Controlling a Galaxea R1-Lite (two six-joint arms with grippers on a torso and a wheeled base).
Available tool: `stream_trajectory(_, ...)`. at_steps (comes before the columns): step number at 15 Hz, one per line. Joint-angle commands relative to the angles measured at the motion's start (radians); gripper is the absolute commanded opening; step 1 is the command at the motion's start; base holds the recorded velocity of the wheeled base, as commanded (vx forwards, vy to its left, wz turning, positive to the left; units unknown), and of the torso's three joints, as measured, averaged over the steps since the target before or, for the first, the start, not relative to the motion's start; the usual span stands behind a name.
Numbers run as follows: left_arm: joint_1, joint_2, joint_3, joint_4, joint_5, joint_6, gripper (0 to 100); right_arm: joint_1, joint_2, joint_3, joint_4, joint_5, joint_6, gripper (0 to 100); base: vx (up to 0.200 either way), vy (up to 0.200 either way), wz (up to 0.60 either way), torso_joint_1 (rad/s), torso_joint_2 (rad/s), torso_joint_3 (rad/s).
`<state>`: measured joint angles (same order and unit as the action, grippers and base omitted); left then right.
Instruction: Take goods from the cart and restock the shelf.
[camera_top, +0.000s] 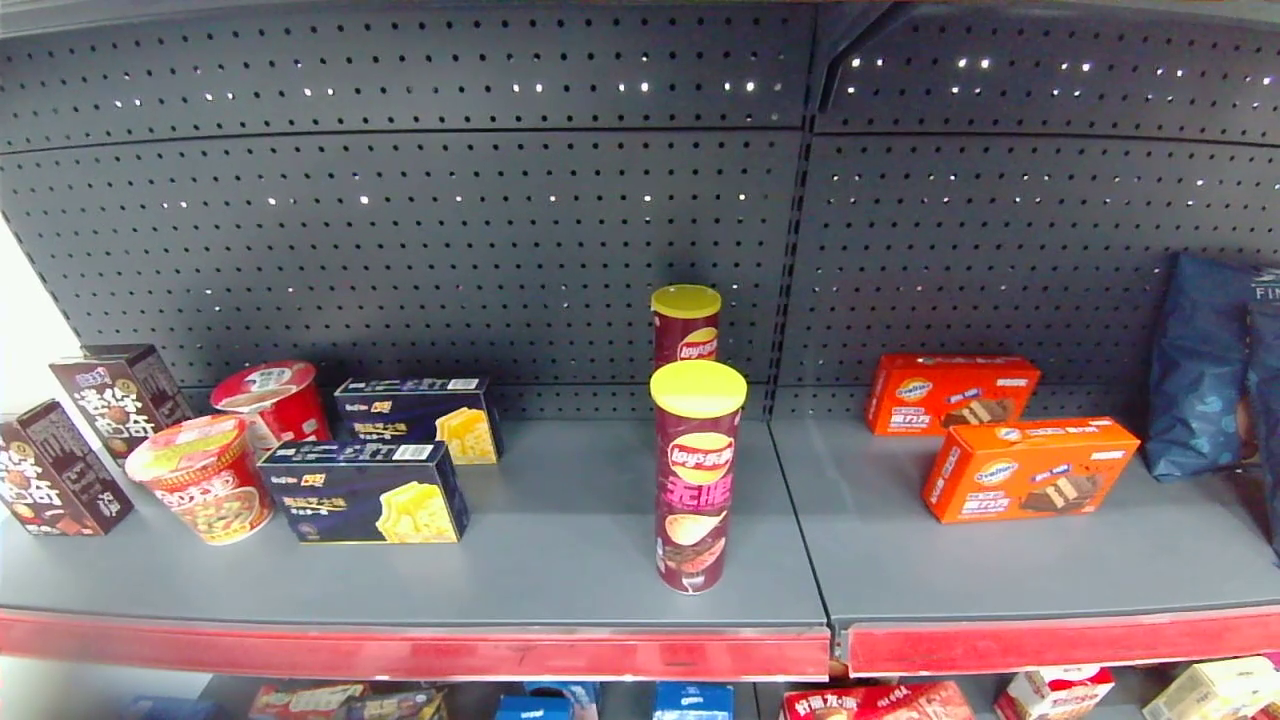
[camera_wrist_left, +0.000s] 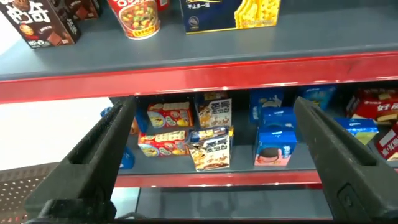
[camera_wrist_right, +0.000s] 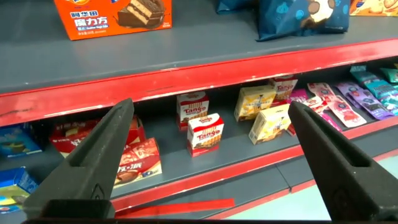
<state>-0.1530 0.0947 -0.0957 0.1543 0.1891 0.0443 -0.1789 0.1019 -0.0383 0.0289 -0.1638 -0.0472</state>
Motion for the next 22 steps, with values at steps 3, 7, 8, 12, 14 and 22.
stream_trajectory(3, 0.007, 0.003, -0.001, 0.004, 0.098, 0.006, 100, -0.001, 0.002, 0.000, 0.000, 0.000, 0.000, 100, 0.000, 0.000, 0.00, 0.000, 0.00, 0.000)
stream_trajectory(7, 0.020, 0.002, 0.001, 0.002, 0.105, -0.023, 100, -0.001, 0.002, 0.000, 0.000, 0.000, 0.000, 100, 0.000, 0.000, 0.00, 0.000, 0.00, 0.000)
stream_trajectory(8, 0.020, 0.002, 0.001, 0.002, 0.107, -0.027, 100, -0.001, 0.002, 0.000, 0.000, 0.000, 0.000, 100, 0.000, 0.000, 0.00, 0.000, 0.00, 0.000)
stream_trajectory(12, 0.018, 0.002, 0.004, -0.002, 0.164, -0.098, 100, -0.001, 0.002, 0.000, 0.000, 0.021, 0.000, 100, 0.000, 0.000, 0.00, 0.000, 0.00, 0.000)
stream_trajectory(14, 0.018, 0.002, 0.007, -0.002, 0.164, -0.098, 100, -0.001, 0.002, 0.000, 0.000, 0.018, 0.000, 100, 0.000, 0.000, 0.00, 0.000, 0.00, 0.000)
stream_trajectory(22, 0.018, 0.002, 0.007, -0.004, 0.188, -0.112, 100, -0.001, 0.002, 0.000, 0.000, 0.021, 0.000, 100, 0.000, 0.000, 0.00, 0.000, 0.00, 0.000)
